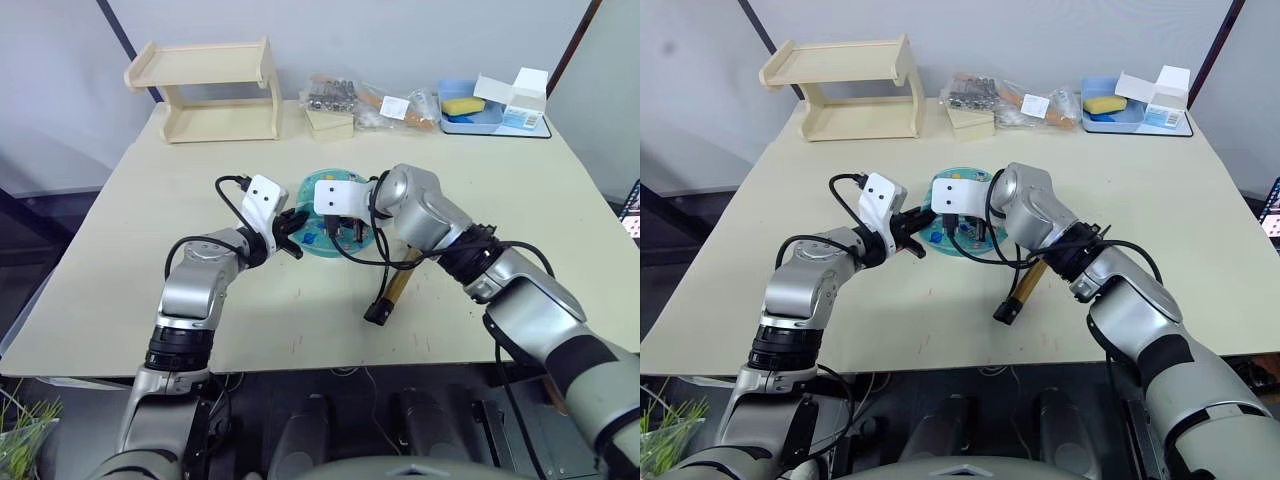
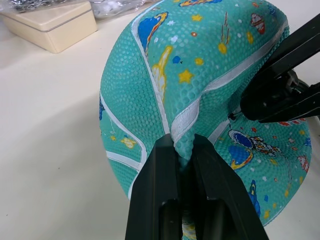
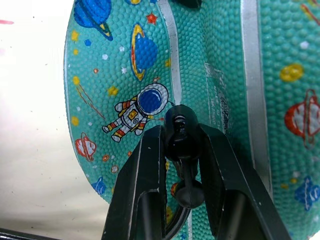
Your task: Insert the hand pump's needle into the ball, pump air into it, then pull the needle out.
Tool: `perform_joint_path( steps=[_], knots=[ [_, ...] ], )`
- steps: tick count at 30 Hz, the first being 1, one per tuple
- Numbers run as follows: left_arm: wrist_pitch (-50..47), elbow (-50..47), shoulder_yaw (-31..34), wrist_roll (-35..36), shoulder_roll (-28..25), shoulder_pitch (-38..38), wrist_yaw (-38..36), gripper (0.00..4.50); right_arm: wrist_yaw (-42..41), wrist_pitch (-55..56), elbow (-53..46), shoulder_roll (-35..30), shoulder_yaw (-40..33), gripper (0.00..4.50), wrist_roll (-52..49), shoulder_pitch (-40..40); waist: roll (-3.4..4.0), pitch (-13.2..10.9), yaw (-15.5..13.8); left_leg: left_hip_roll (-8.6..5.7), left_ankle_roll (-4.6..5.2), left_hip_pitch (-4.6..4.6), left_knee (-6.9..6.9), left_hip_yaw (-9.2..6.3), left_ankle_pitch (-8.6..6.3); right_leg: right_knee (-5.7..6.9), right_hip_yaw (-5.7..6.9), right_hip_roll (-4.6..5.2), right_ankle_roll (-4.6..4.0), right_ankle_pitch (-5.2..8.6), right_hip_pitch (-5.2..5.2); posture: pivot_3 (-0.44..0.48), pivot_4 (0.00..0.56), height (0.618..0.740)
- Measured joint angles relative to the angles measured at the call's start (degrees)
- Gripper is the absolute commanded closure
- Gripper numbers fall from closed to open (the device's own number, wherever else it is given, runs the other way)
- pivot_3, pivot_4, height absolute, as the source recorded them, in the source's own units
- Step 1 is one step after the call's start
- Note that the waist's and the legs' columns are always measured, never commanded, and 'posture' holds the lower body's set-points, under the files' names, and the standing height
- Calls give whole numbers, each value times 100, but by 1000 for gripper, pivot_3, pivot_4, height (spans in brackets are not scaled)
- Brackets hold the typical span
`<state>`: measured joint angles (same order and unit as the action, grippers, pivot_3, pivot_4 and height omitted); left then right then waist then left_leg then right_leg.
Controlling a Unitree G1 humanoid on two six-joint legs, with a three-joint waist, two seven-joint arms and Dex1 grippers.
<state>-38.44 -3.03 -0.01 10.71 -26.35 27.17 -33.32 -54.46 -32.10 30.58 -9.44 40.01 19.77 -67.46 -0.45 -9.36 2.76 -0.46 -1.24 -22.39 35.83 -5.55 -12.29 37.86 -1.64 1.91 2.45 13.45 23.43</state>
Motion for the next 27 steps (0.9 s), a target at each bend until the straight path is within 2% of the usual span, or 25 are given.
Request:
perform_joint_path(
  steps=[5, 13, 27],
  knots=[
    [-2, 16, 9, -44, 7, -51, 88, 4500, -9, 401, 826, 333, -113, 4110, 80, -224, -3, 7, 63, 2, 0, 69, -20, 3, -1, -1, -1, 0, -17, 14, -60, 0, 150, 740],
    [-7, 70, 44, -49, -2, -79, 115, 4500, 23, 998, 1916, 708, -397, 4110, 229, -545, 8, 44, 109, 6, 0, 88, -46, -13, -1, 0, 8, -6, -35, 25, -72, 0, 150, 740],
    [-3, 109, 47, -49, -31, -91, 115, 4500, 135, 1426, 2749, 998, -566, 4110, 467, -800, 10, 69, 117, 8, 0, 98, -63, -20, -1, 1, 12, -11, -47, 34, -75, 0, 150, 740]
  ],
)
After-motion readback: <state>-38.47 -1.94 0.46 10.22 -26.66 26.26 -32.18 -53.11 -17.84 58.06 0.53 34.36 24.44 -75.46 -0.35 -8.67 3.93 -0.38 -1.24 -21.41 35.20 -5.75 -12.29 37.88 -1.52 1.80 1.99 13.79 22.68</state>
